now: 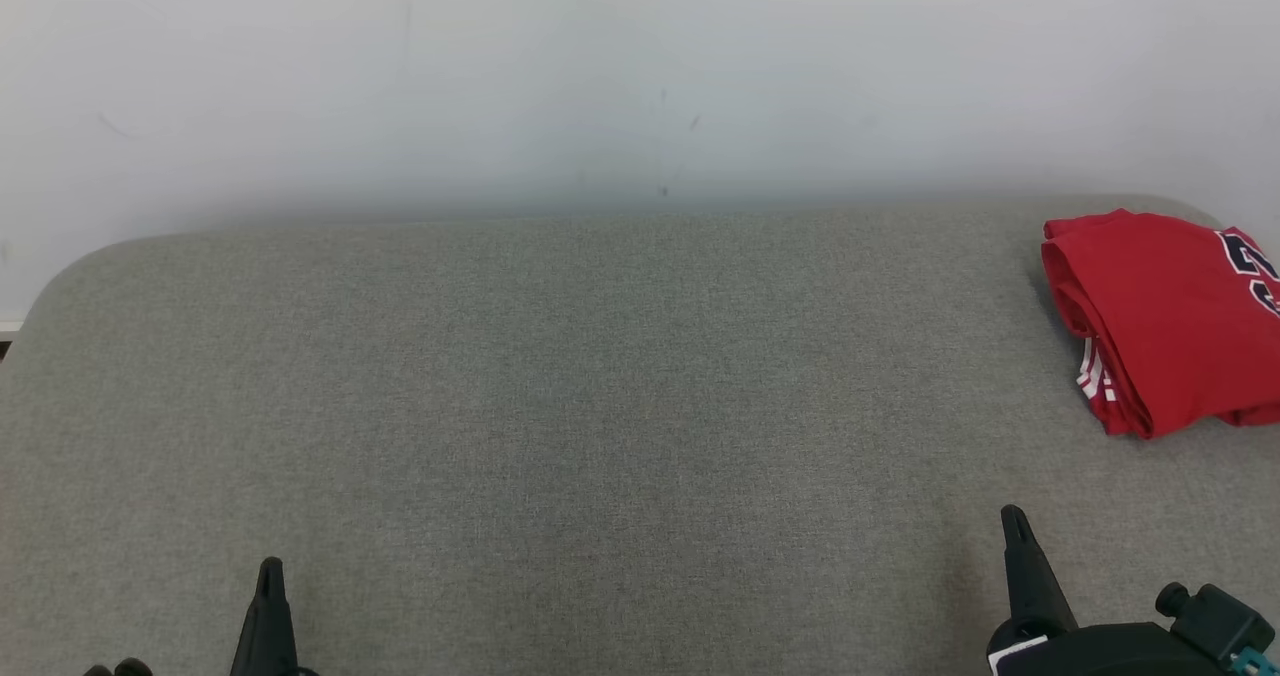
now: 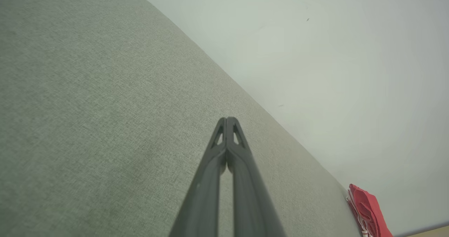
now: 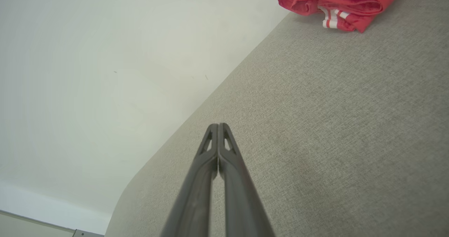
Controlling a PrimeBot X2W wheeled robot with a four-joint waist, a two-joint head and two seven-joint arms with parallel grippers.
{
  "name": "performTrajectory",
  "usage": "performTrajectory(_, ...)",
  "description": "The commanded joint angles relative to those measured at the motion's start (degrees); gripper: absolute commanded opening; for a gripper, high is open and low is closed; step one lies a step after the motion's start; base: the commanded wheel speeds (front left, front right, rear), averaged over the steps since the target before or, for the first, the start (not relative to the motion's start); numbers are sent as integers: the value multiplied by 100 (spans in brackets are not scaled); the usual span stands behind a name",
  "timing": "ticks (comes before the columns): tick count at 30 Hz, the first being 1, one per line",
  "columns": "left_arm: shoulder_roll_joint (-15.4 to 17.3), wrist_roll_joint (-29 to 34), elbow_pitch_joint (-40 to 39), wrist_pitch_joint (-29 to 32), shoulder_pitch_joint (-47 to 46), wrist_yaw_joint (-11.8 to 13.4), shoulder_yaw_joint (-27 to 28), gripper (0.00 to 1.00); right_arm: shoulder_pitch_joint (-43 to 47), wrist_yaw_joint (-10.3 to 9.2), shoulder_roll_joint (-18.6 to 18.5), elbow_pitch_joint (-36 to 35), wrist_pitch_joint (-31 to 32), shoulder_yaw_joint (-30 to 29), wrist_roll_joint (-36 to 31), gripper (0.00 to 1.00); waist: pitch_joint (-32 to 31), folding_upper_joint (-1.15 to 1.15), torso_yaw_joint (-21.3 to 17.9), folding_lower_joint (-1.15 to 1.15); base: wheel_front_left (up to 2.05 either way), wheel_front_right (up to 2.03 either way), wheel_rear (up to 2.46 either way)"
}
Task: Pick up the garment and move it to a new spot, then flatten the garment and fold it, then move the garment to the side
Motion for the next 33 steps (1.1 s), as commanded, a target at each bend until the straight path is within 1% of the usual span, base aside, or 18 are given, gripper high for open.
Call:
performTrajectory(1,28,-208,-45,40,-170,-33,13,0,-151,-4,-44,-64,26,-40,183,0,0,0,1,0,0,0,0)
performTrajectory(21,33,-1568,97,393,-353,-48,48,0,-267,-6,-50,-54,360,-232,1478,0,2,0,14,0,0,0,0)
performTrajectory(33,36,-2208,165,556,-435,-60,66,0,-313,-7,-44,-49,526,-331,2085,0,3,0,21,0,0,0,0)
